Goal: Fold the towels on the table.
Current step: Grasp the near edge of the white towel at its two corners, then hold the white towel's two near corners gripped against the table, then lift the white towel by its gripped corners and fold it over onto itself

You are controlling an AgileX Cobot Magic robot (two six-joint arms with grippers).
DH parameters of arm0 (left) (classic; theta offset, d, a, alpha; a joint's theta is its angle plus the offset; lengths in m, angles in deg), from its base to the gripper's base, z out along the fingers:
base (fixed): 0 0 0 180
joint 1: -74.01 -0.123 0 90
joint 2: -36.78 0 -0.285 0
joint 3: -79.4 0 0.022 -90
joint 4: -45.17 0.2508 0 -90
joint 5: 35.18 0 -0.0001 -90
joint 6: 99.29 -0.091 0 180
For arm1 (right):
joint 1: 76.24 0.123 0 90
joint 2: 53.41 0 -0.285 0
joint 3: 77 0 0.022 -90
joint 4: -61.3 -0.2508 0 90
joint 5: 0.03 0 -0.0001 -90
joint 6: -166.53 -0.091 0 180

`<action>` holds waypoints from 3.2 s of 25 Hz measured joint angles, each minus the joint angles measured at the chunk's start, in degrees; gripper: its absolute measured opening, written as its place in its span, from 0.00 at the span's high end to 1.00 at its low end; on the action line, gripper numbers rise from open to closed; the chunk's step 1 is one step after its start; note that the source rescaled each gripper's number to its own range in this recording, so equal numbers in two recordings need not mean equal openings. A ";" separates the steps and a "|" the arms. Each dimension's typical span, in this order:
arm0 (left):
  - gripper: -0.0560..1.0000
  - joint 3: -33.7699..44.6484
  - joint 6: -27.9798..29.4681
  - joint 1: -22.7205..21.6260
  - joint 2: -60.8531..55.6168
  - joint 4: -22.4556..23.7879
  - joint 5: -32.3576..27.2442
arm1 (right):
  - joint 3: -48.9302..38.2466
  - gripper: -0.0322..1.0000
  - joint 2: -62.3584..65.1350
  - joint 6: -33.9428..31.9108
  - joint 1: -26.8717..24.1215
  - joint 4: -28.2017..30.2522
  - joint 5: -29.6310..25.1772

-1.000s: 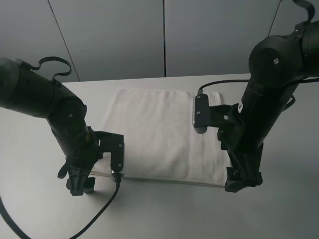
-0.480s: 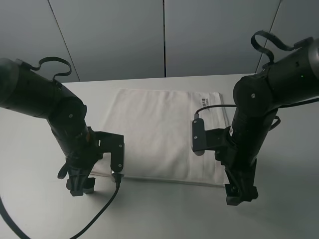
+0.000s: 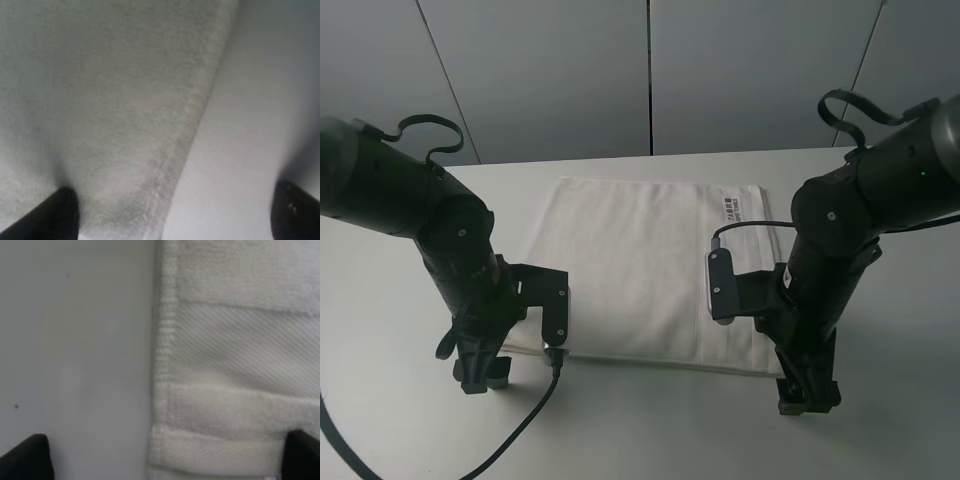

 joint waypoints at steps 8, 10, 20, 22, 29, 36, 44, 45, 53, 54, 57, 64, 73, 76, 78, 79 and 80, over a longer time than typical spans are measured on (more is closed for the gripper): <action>0.01 0.00 0.00 0.00 0.08 0.00 0.10 | 0.00 0.28 -1.26 -2.00 0.09 1.52 2.70; 0.01 0.00 0.00 0.00 0.08 0.00 0.10 | 0.00 0.35 -1.36 -3.04 0.09 1.79 3.77; 0.01 0.00 0.00 0.00 0.08 0.00 0.10 | 0.33 0.97 -1.69 -5.26 -0.01 2.93 8.00; 0.01 0.00 0.00 0.00 0.08 0.00 0.10 | 0.33 0.97 -1.69 -5.26 -0.01 2.93 8.00; 0.01 0.00 0.00 0.00 0.08 0.00 0.31 | 0.33 0.97 -1.69 -5.26 -0.01 2.93 8.00; 0.32 0.00 0.12 0.00 0.08 0.13 2.23 | 0.33 0.97 -1.69 -6.01 -0.01 2.13 8.00; 0.94 0.00 7.67 0.26 0.12 6.37 4.76 | 0.33 0.97 -1.69 -8.11 -0.01 1.79 8.00; 0.94 0.00 9.15 0.36 0.12 6.90 4.84 | 0.33 0.97 -1.69 -8.23 -0.01 1.67 8.04; 0.94 0.00 12.99 0.34 0.21 7.55 4.63 | 0.33 0.97 -1.07 -8.99 -0.01 1.45 8.14; 0.94 0.00 13.04 0.34 0.21 7.44 4.53 | 0.20 0.97 -0.65 -8.99 -0.01 1.20 8.14; 0.94 -0.03 13.17 0.34 -0.32 6.24 3.96 | -0.27 0.97 0.83 -9.14 -0.01 0.13 6.49; 0.94 0.08 13.17 0.34 -6.60 2.16 -1.32 | -0.41 0.97 7.01 -9.19 -0.01 -3.08 -0.93; 0.94 0.15 13.53 0.34 -13.96 -4.42 -7.67 | -0.50 0.97 15.54 -9.19 -0.01 -7.99 -8.68; 0.94 0.15 13.53 0.34 -16.87 -7.02 -8.83 | -0.50 0.97 19.04 -9.80 -0.01 -9.80 -10.53; 0.94 0.15 13.53 0.34 -18.66 -7.85 -9.29 | -0.50 0.97 21.29 -10.76 -0.01 -11.19 -10.94; 0.94 0.15 13.94 0.34 -19.85 -8.12 -9.44 | -0.50 0.97 22.49 -11.57 -0.01 -11.74 -11.06; 0.94 0.15 14.21 0.34 -20.70 -8.24 -9.44 | -0.50 0.97 23.59 -12.77 -0.01 -12.08 -11.06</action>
